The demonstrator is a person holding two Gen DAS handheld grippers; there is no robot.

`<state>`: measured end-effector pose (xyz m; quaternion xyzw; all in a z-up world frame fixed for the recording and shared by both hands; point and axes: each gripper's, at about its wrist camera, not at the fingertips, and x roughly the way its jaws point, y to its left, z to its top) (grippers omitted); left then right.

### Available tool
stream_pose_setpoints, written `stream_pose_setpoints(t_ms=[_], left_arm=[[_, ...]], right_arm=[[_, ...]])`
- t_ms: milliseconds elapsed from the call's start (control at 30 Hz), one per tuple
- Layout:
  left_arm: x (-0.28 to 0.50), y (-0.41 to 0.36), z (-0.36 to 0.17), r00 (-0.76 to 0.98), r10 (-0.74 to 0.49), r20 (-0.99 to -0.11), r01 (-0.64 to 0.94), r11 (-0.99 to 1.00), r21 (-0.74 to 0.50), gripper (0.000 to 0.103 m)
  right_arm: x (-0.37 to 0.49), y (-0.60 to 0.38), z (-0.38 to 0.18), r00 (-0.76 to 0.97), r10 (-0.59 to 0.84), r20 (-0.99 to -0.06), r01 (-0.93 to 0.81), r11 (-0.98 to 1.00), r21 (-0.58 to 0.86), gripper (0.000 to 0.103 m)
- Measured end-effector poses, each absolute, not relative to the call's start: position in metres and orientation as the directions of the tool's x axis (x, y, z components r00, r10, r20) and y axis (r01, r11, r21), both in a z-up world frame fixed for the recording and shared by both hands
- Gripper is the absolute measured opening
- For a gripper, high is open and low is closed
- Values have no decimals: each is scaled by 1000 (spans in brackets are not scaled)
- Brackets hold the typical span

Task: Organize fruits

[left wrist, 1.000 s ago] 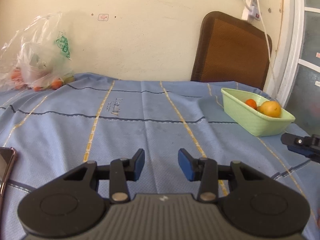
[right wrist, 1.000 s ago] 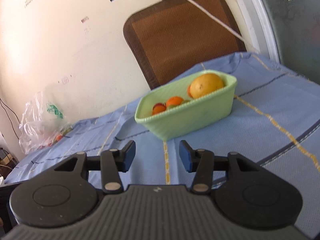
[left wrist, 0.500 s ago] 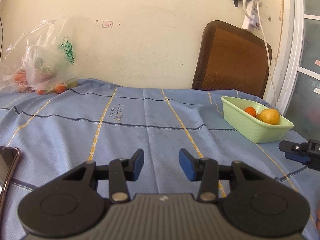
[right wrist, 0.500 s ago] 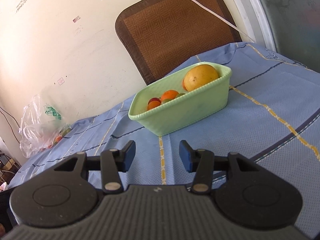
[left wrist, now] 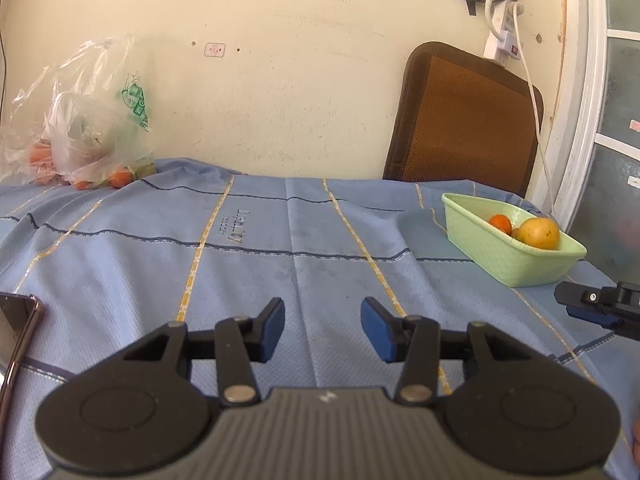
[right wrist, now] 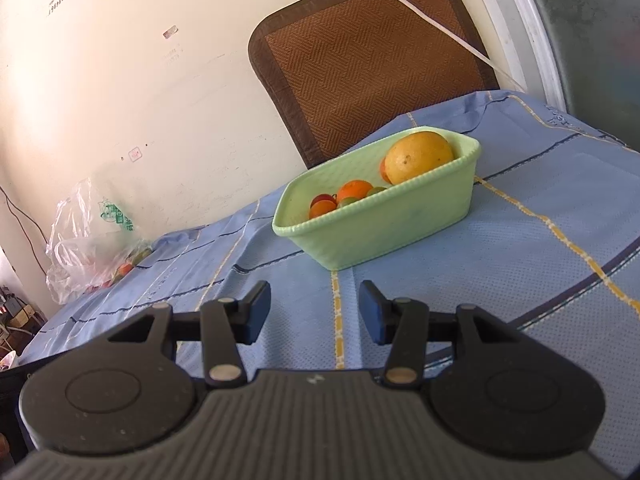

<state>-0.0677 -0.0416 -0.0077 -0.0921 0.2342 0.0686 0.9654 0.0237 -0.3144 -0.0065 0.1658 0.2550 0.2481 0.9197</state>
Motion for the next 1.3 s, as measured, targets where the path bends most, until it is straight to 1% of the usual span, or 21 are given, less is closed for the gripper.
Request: stream_pose_setpoints(t_ms=[67, 200, 633, 767, 933, 967, 1033, 1200, 1267, 1300], left_arm=[[-67, -41, -8, 880, 86, -466, -174, 973, -149, 43], [-68, -41, -7, 880, 87, -466, -177, 972, -154, 43], [-67, -40, -8, 881, 92, -463, -181, 972, -152, 45], [-63, -41, -9, 868, 107, -485, -197, 970, -139, 45], [-60, -47, -9, 845, 156, -512, -243, 964, -107, 45], [-60, -46, -9, 840, 156, -520, -251, 961, -118, 47], [-61, -47, -9, 829, 147, -539, -262, 955, -142, 55], [-66, -62, -3, 804, 201, -560, -291, 954, -75, 63], [-68, -68, 1, 804, 213, -555, -291, 955, -56, 72], [-69, -71, 4, 806, 215, -551, -289, 956, -50, 84]], right_arm=[[23, -314, -6, 746, 543, -386, -374, 821, 431, 52], [24, -315, -7, 743, 545, -389, -370, 818, 440, 55], [21, -313, -6, 745, 547, -381, -384, 820, 425, 55], [20, -311, -5, 749, 542, -382, -389, 825, 410, 55], [13, -306, -5, 752, 533, -388, -385, 832, 399, 55], [10, -305, -5, 748, 538, -388, -389, 830, 400, 55], [4, -301, -4, 745, 547, -382, -405, 826, 393, 55], [-9, -299, -3, 721, 570, -394, -410, 809, 421, 55], [-15, -297, -1, 716, 571, -401, -414, 810, 415, 55], [-17, -297, 2, 717, 570, -401, -416, 812, 409, 55]])
